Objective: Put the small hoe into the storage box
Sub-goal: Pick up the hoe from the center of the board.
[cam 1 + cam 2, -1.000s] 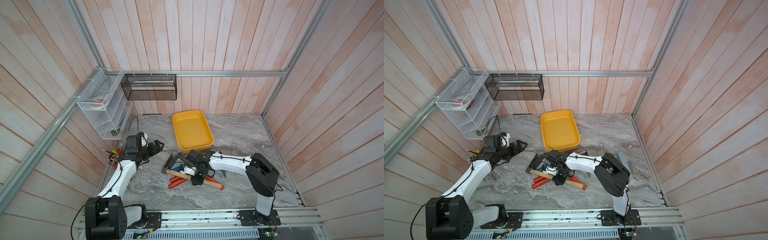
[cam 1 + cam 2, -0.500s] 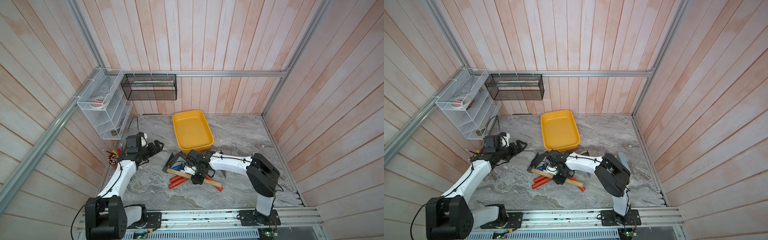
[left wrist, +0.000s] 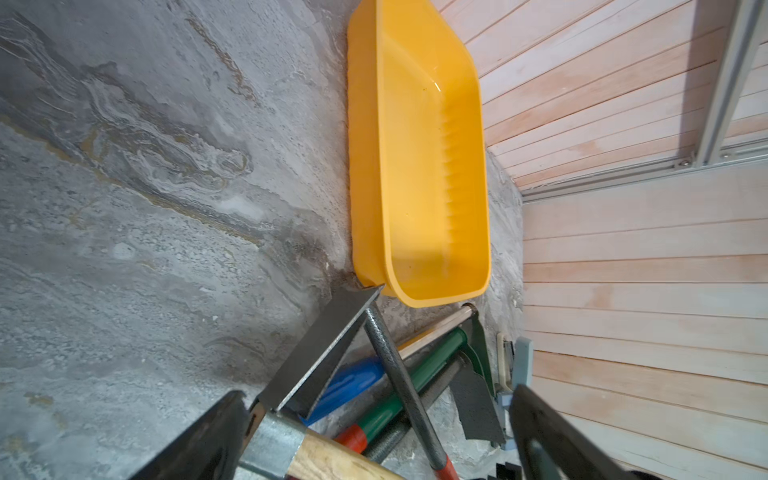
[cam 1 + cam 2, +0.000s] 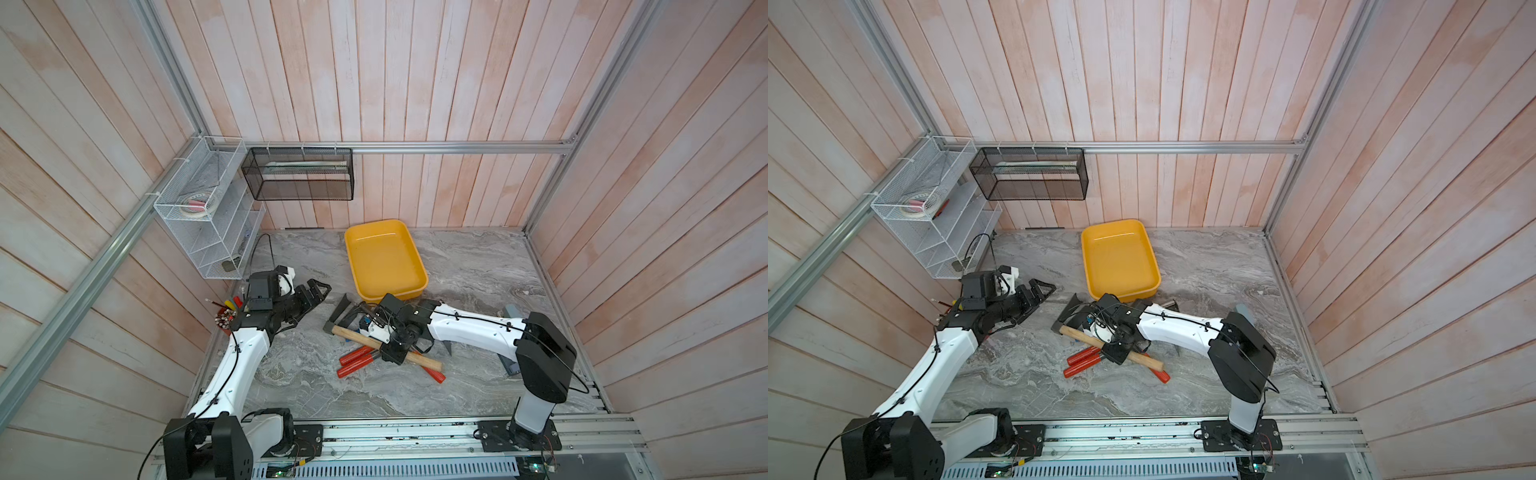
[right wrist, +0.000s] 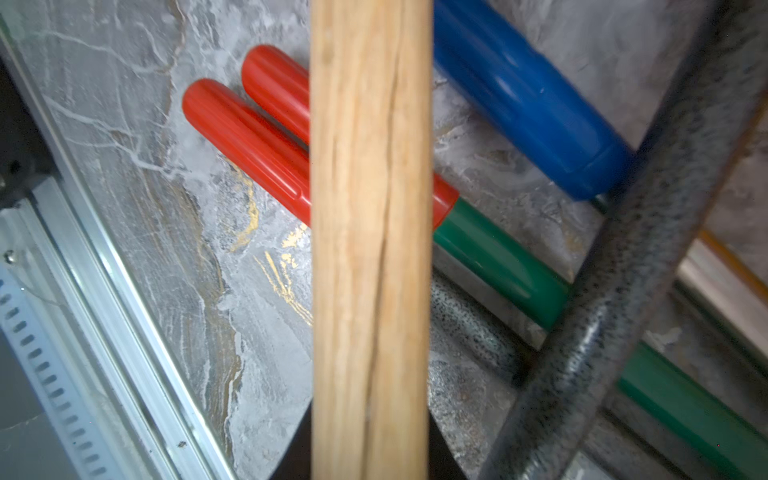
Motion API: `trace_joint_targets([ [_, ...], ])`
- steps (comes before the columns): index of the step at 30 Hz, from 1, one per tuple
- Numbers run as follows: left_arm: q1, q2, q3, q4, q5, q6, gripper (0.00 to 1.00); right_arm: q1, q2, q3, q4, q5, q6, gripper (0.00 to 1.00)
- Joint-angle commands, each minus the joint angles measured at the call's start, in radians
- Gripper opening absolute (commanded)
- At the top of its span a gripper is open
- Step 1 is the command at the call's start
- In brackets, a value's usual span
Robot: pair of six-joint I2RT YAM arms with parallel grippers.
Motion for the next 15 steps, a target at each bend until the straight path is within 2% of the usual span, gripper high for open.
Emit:
trace_joint_targets([
  [1, 0.004, -0.04, -0.008, -0.014, 0.062, -0.065, 1.0, 0.005, -0.049, 0.017, 0.103, 0.011, 0.025, 0.0],
  [15, 0.003, -0.145, 0.004, -0.036, 0.095, -0.148, 1.0, 0.003, -0.075, 0.026, 0.191, 0.093, 0.095, 0.0],
])
